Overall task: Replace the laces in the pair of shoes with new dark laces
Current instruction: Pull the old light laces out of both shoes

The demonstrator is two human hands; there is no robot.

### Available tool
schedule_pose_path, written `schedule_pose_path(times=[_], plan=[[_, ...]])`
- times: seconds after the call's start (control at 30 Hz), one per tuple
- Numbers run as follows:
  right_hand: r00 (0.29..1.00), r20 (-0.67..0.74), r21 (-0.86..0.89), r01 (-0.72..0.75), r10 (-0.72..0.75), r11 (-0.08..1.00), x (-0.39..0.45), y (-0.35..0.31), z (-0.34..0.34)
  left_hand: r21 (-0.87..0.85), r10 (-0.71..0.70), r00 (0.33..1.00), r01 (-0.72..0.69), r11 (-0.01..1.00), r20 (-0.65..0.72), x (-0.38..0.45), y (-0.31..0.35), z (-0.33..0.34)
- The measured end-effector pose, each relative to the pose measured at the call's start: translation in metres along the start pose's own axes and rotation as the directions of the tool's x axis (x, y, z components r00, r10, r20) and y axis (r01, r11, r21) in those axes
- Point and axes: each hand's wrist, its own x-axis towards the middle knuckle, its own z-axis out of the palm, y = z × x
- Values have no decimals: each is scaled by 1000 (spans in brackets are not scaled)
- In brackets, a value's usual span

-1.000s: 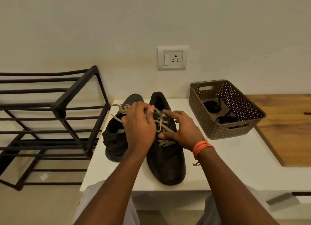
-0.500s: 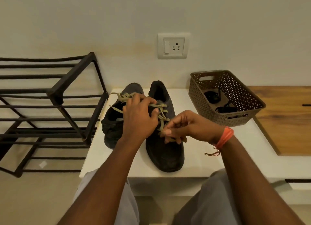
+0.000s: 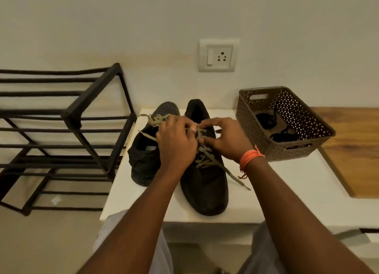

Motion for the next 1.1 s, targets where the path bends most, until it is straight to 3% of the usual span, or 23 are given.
schedule_pose_path(times=[0.07, 0.17, 0.27, 0.4, 0.5, 0.6, 0.67, 0.7, 0.8, 0.83, 0.9, 0.97, 1.03, 1.1], plan=[[1000, -13, 24, -13, 14, 1000, -1, 0, 0, -176, -157, 979, 180, 968, 133, 2, 0, -1], [994, -108, -18, -13, 11, 1000, -2, 2, 2, -394, -231, 936, 324, 860, 265, 6, 2, -8], [983, -182, -53, -49, 38, 997, -3, 11, -2, -683, -244, 919, 393, 616, 309, 0, 11, -20], [945, -282, 151, -124, 163, 981, -7, 18, -8, -877, -394, 890, 364, 314, 228, 2, 0, -39], [911, -254, 553, -140, 326, 821, -9, 6, -24, -928, -463, 876, 276, 250, 136, 5, -10, -50], [879, -193, 874, -48, 437, 483, -16, -2, -48, -913, -544, 838, 243, 327, 29, 5, -10, -47], [774, -233, 950, 52, 588, 308, -22, 2, -61, -874, -573, 818, 239, 423, -54, 5, -6, -42], [707, -264, 952, 82, 657, 294, -25, 5, -66, -867, -574, 813, 213, 450, -98, 5, -2, -42], [567, -385, 885, 4, 728, 466, -36, 14, -77, -881, -548, 813, 99, 463, -197, 6, -2, -44], [578, -439, 806, -84, 688, 585, -38, 18, -78, -882, -545, 812, 84, 464, -210, 8, -5, -46], [724, -438, 499, -297, 533, 814, -40, 22, -76, -840, -540, 814, 127, 528, -216, 9, -10, -47], [875, -162, 90, -447, 456, 890, -40, 19, -67, -724, -513, 840, 241, 646, -177, 8, -10, -45], [850, 102, -297, -469, 516, 832, -40, 5, -62, -503, -433, 898, 340, 795, -77, 5, -7, -44], [795, 204, -398, -466, 571, 790, -40, -10, -64, -115, -340, 932, 354, 928, 125, 0, -4, -51]])
